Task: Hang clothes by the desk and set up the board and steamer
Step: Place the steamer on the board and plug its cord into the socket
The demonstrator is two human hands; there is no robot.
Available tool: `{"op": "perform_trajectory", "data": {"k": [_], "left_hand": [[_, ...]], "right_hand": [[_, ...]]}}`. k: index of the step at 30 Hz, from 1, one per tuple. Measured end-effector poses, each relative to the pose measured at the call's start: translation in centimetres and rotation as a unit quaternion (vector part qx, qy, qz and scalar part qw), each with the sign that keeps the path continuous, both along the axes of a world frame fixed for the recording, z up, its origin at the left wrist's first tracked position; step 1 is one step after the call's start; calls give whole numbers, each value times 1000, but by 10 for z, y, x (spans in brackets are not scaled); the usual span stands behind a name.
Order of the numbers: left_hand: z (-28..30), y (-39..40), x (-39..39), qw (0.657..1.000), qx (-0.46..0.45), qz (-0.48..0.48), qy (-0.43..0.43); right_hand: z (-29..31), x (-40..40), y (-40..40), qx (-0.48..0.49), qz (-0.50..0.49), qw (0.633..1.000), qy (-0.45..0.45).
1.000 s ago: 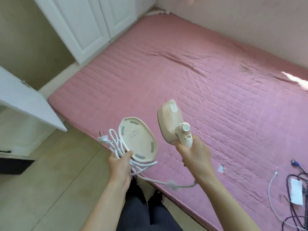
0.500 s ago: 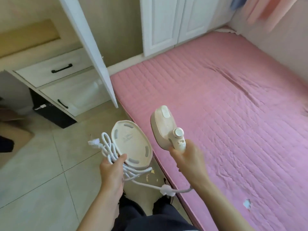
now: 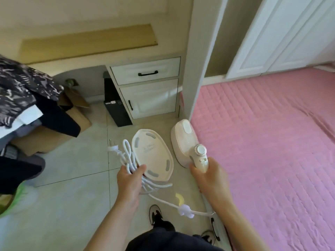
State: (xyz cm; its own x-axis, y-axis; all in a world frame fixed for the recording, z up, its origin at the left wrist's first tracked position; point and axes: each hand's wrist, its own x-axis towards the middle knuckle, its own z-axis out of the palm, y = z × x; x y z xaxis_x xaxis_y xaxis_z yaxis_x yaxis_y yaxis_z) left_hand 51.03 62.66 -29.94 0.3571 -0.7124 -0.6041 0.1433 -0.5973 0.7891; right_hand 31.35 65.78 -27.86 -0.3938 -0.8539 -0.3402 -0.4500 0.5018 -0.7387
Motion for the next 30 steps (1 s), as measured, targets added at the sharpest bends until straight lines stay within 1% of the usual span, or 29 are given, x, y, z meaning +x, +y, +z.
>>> {"op": "perform_trajectory", "data": {"k": [6, 12, 19, 23, 30], "left_hand": [[9, -44, 57, 999, -11, 37, 3], [11, -90, 89, 998, -7, 63, 0], [13, -164, 106, 995, -17, 99, 5], [17, -218, 107, 992, -30, 120, 17], [23, -316, 101, 989, -41, 144, 15]], "right_hand": [[8, 58, -58, -4, 40, 999, 7], [8, 91, -114, -7, 70, 997, 9], [10, 105, -199, -21, 96, 995, -7], [21, 105, -261, -29, 112, 993, -1], [33, 101, -372, -20, 124, 992, -5]]}}
